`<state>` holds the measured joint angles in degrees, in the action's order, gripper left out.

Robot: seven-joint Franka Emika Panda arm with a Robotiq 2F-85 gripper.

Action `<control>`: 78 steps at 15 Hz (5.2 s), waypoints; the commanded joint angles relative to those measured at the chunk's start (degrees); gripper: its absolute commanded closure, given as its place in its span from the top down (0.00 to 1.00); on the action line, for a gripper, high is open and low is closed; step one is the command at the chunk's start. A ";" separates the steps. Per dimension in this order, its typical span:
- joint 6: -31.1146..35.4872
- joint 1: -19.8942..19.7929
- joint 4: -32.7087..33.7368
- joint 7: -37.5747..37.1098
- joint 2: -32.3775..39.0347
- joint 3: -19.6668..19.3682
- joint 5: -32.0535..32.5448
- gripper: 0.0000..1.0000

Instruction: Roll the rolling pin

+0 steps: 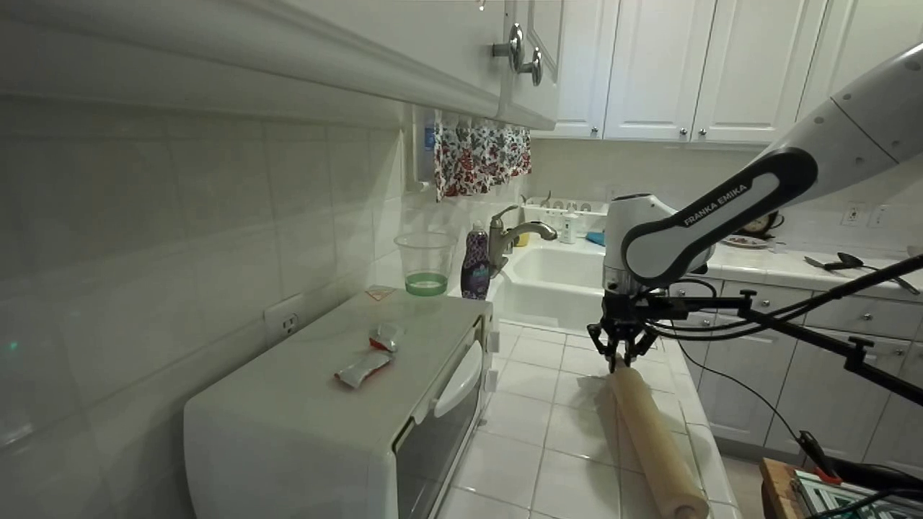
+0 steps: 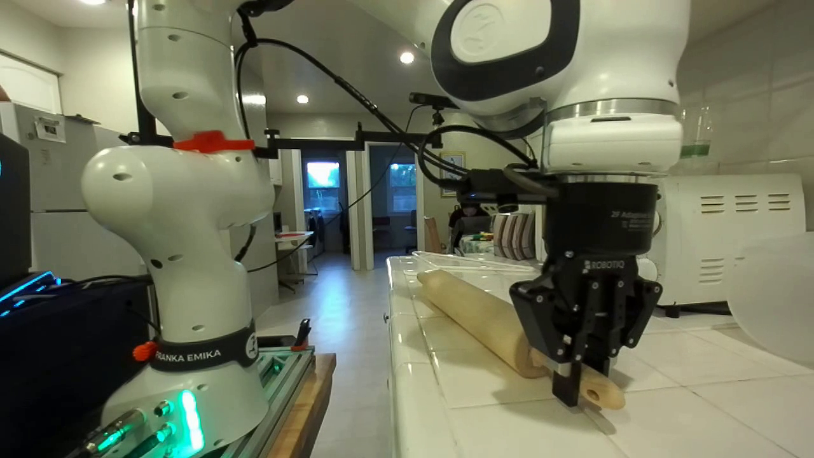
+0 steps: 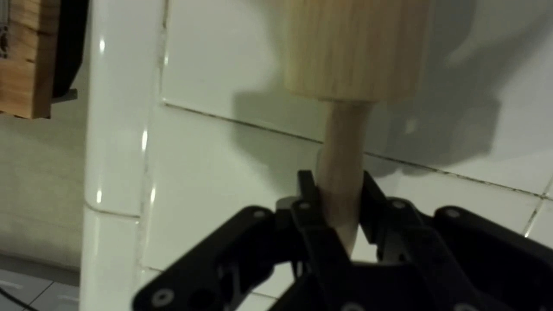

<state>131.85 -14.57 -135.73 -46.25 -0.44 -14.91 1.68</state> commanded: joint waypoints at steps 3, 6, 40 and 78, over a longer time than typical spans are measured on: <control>-4.32 -1.95 -5.99 5.76 -6.02 -1.32 -0.43 0.07; -3.60 -2.48 -6.25 5.03 -5.71 -1.13 0.10 0.07; -4.46 5.52 28.48 -7.54 21.18 2.81 -8.82 0.07; 1.08 -0.68 -0.07 3.06 -0.12 -1.74 2.62 0.07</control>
<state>131.66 -15.22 -135.92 -44.36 -0.76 -17.67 5.13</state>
